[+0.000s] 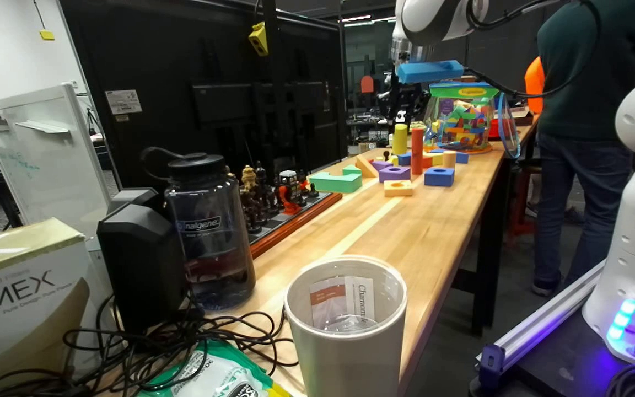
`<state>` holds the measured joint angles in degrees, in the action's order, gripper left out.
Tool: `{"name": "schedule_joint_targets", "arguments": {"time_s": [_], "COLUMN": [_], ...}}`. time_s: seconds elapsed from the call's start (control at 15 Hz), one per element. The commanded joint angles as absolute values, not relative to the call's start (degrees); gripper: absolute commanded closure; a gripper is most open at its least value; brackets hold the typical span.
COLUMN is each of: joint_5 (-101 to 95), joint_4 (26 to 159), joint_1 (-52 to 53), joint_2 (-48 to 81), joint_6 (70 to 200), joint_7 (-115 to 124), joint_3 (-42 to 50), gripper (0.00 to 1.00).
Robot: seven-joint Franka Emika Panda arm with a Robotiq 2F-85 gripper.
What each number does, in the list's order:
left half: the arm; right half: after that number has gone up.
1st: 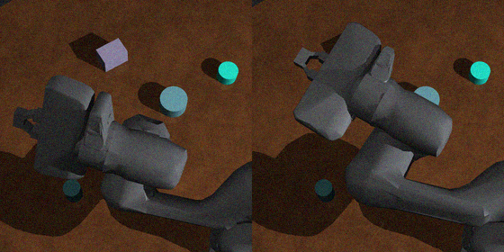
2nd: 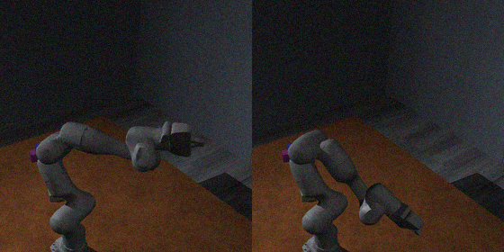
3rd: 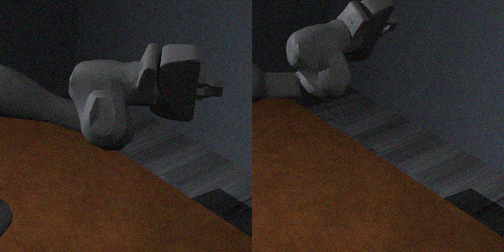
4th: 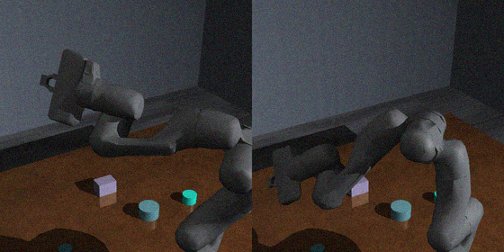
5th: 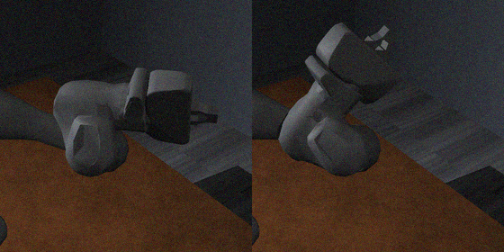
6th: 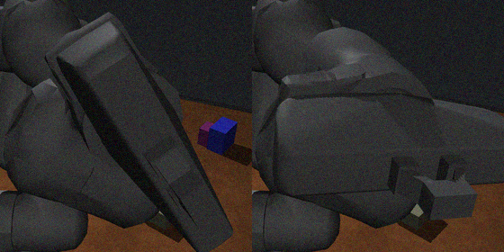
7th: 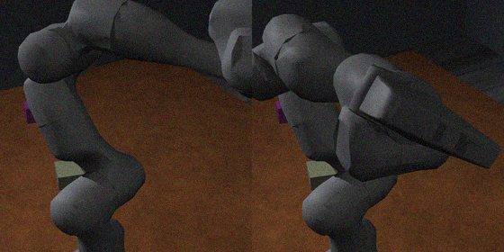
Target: Put the yellow cylindrical block in the middle of the square object
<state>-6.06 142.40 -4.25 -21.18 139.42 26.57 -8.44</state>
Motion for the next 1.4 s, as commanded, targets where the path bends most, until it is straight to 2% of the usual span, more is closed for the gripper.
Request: {"name": "schedule_joint_targets", "arguments": {"time_s": [0.0, 0.87, 1.33], "joint_5": [-1.7, 4.2, 4.7], "joint_4": [140.5, 139.4, 138.9], "joint_1": [-1.5, 0.3, 0.4], "joint_2": [-18.4, -14.7, -11.9], "joint_6": [139.7, 132.7, 133.6], "joint_7": [19.9, 6.9, 5.0], "joint_3": [-6.0, -1.8, -1.5], "gripper": [0.84, 0.84, 0.84]}}
